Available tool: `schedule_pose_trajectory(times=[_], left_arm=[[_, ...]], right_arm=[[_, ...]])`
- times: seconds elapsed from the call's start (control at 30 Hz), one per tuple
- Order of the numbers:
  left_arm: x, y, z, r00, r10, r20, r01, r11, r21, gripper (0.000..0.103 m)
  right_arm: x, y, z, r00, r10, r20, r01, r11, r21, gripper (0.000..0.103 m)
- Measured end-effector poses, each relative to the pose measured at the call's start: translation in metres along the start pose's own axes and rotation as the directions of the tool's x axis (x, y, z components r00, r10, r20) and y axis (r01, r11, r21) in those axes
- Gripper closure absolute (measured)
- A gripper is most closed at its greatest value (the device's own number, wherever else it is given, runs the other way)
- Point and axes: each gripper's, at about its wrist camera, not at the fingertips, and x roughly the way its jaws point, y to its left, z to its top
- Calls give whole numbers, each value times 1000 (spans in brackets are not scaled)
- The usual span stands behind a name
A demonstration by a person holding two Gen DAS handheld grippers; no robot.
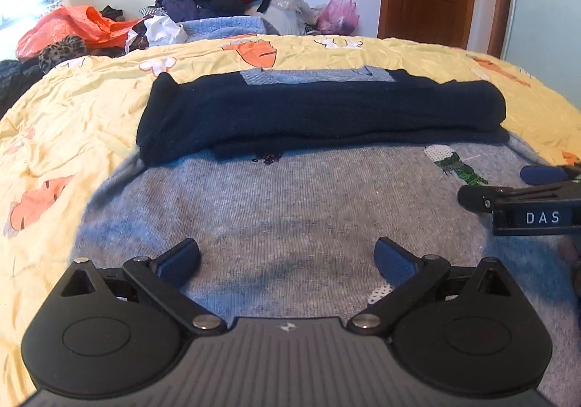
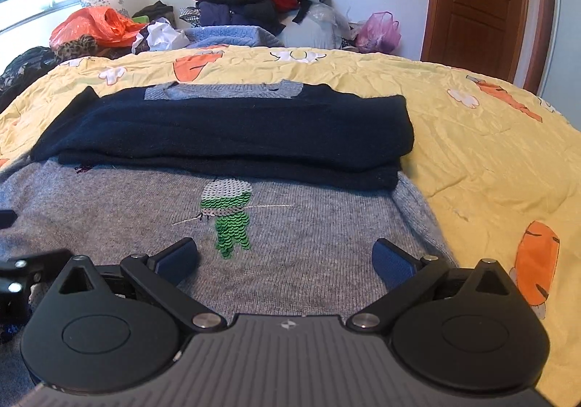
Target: Fold small clothes
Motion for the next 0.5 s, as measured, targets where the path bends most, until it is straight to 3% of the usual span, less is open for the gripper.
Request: schedule_pose_trajectory(times=[0.13, 0.27, 0.5], left_arm=[[2, 0, 1, 1000, -1, 4, 1, 1000, 2, 0], [2, 0, 1, 1000, -3, 5, 3, 1000, 1, 0], [-7, -1, -2, 999, 26, -37, -27, 1000, -14, 0]], right_arm=[[-18, 4, -7, 1000, -5, -25, 6, 999, 42, 0], [-31, 12, -26, 1000, 9, 0, -9, 1000, -22, 0], [-29, 10, -22, 1000, 13, -2, -13, 1000, -14, 0]])
